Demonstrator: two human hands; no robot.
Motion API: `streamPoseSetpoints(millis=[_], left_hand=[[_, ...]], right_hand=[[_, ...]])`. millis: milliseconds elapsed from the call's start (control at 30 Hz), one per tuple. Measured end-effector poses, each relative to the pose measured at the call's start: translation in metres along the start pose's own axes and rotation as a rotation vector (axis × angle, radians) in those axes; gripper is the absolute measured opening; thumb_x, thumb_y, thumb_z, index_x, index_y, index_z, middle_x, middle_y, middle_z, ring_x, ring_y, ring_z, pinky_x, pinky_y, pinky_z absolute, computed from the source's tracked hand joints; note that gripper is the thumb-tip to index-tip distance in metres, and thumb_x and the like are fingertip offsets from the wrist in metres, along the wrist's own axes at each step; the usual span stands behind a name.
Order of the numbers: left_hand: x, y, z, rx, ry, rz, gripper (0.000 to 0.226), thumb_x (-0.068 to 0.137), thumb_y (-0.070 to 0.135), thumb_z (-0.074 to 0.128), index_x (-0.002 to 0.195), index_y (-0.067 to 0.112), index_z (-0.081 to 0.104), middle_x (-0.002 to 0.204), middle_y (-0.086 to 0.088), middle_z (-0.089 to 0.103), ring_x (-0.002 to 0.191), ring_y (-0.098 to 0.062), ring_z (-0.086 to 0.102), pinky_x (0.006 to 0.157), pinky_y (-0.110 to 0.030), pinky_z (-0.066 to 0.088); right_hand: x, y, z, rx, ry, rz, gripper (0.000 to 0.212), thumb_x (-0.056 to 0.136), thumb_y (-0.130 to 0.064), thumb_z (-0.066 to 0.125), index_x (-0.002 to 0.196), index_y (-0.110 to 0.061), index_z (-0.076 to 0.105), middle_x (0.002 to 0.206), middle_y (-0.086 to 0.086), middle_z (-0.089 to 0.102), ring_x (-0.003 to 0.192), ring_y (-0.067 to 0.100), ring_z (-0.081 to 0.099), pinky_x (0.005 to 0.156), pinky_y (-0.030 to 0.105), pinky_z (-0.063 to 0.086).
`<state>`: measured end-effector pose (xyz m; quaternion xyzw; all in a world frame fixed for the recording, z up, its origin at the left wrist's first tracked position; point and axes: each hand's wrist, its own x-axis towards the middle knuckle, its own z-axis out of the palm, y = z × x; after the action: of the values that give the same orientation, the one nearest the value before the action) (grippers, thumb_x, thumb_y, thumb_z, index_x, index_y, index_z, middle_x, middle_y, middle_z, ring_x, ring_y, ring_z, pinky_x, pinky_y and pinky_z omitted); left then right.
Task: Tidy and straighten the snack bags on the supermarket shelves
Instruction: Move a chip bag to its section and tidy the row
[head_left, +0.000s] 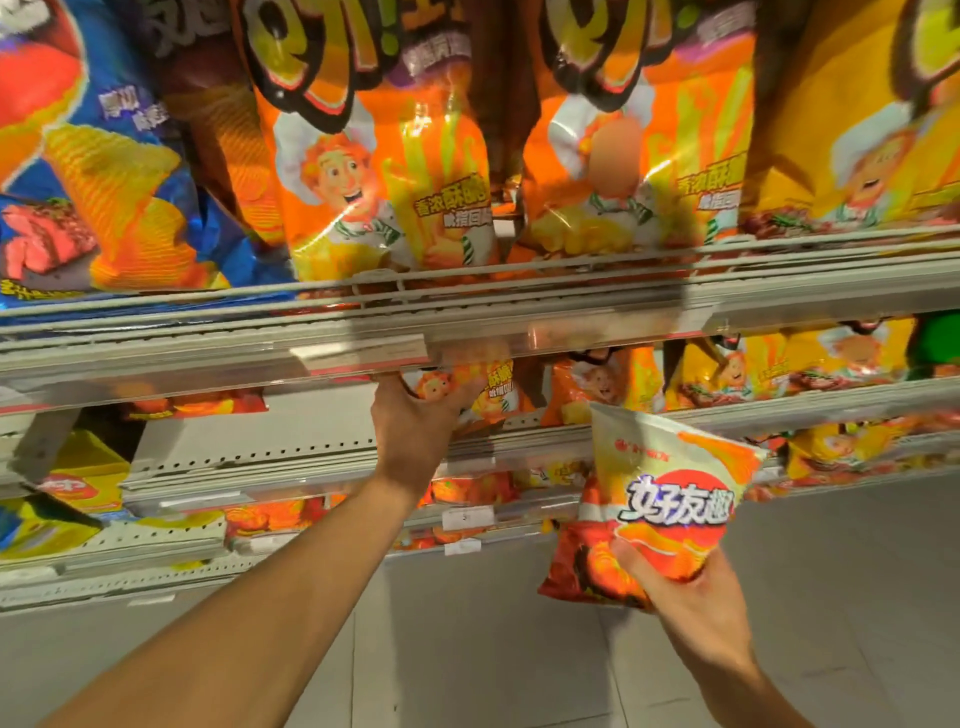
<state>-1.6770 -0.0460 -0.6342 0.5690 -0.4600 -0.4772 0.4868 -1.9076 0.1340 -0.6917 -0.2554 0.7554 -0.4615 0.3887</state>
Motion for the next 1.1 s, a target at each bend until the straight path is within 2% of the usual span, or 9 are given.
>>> streamPoseSetpoints(millis=[133, 200, 300, 400, 533, 667, 800, 967, 1100], left_hand=[[-0.005, -0.007, 0.014, 0.079, 0.073, 0.079, 0.050, 0.071, 0.033, 0.090, 0.104, 0.011, 0.059, 0.099, -0.004, 0.071, 0.098, -0.022, 0.069, 0.084, -0.049, 0.058], [-0.008, -0.007, 0.019, 0.115, 0.024, 0.139, 0.044, 0.071, 0.028, 0.090, 0.100, 0.016, 0.059, 0.093, 0.008, 0.070, 0.094, -0.010, 0.068, 0.081, -0.030, 0.058], [-0.010, -0.006, 0.029, 0.153, -0.049, 0.236, 0.032, 0.074, 0.024, 0.089, 0.093, 0.020, 0.064, 0.086, 0.019, 0.069, 0.085, 0.003, 0.066, 0.069, -0.008, 0.049], [-0.003, -0.007, 0.038, 0.192, -0.089, 0.291, 0.026, 0.075, 0.023, 0.087, 0.084, 0.033, 0.065, 0.082, 0.018, 0.069, 0.083, 0.001, 0.066, 0.071, -0.010, 0.049], [0.001, -0.015, 0.038, 0.211, -0.167, 0.295, 0.027, 0.075, 0.019, 0.086, 0.085, 0.028, 0.063, 0.085, 0.016, 0.066, 0.085, 0.001, 0.064, 0.074, -0.010, 0.048], [0.006, -0.022, 0.030, 0.267, -0.288, 0.244, 0.024, 0.078, 0.027, 0.084, 0.077, 0.020, 0.061, 0.080, 0.008, 0.061, 0.081, -0.014, 0.061, 0.081, -0.034, 0.052], [0.005, -0.019, 0.025, 0.312, -0.301, 0.250, 0.027, 0.076, 0.027, 0.086, 0.085, 0.019, 0.062, 0.084, 0.016, 0.062, 0.085, -0.006, 0.062, 0.080, -0.019, 0.047], [0.002, -0.019, -0.009, 0.532, -0.407, 0.024, 0.083, 0.064, 0.052, 0.087, 0.132, 0.020, 0.053, 0.127, -0.001, 0.062, 0.122, -0.025, 0.056, 0.102, -0.045, 0.047], [-0.016, -0.030, -0.076, 0.985, -0.269, 0.340, 0.077, 0.074, 0.057, 0.078, 0.137, 0.019, 0.055, 0.118, -0.006, 0.062, 0.110, -0.031, 0.056, 0.099, -0.042, 0.044]], right_hand=[[-0.001, 0.010, -0.012, 0.058, 0.012, 0.022, 0.062, 0.063, -0.016, 0.095, 0.119, -0.017, 0.068, 0.096, -0.005, 0.079, 0.089, 0.015, 0.076, 0.083, 0.036, 0.061], [-0.003, 0.012, -0.014, 0.102, -0.001, 0.035, 0.059, 0.065, -0.007, 0.093, 0.118, -0.015, 0.068, 0.092, -0.007, 0.080, 0.081, 0.009, 0.076, 0.068, 0.022, 0.060], [-0.006, 0.014, -0.013, 0.122, -0.017, 0.059, 0.057, 0.063, -0.008, 0.093, 0.115, -0.015, 0.070, 0.092, -0.002, 0.080, 0.084, 0.017, 0.076, 0.077, 0.036, 0.061], [-0.007, 0.018, -0.014, 0.097, -0.039, 0.073, 0.055, 0.063, -0.011, 0.095, 0.113, -0.018, 0.071, 0.095, 0.001, 0.080, 0.092, 0.025, 0.075, 0.091, 0.050, 0.059], [-0.010, 0.018, -0.014, 0.038, -0.028, 0.080, 0.054, 0.060, -0.016, 0.098, 0.106, -0.021, 0.070, 0.090, -0.004, 0.079, 0.087, 0.020, 0.075, 0.090, 0.049, 0.059], [-0.019, 0.018, -0.009, -0.082, -0.008, 0.025, 0.061, 0.058, -0.025, 0.097, 0.111, -0.018, 0.066, 0.090, -0.002, 0.077, 0.085, 0.019, 0.074, 0.087, 0.049, 0.060], [-0.033, 0.014, 0.005, -0.117, -0.003, -0.077, 0.074, 0.055, -0.029, 0.095, 0.119, -0.011, 0.065, 0.097, 0.004, 0.076, 0.091, 0.026, 0.073, 0.089, 0.052, 0.058], [-0.053, 0.005, 0.029, -0.178, -0.058, -0.255, 0.074, 0.047, -0.038, 0.090, 0.112, -0.010, 0.069, 0.096, -0.009, 0.075, 0.086, 0.005, 0.072, 0.079, 0.020, 0.059], [-0.069, -0.013, 0.066, -0.135, -0.179, -0.221, 0.077, 0.048, -0.045, 0.092, 0.116, -0.018, 0.069, 0.097, -0.013, 0.077, 0.090, 0.000, 0.071, 0.078, 0.015, 0.057]])
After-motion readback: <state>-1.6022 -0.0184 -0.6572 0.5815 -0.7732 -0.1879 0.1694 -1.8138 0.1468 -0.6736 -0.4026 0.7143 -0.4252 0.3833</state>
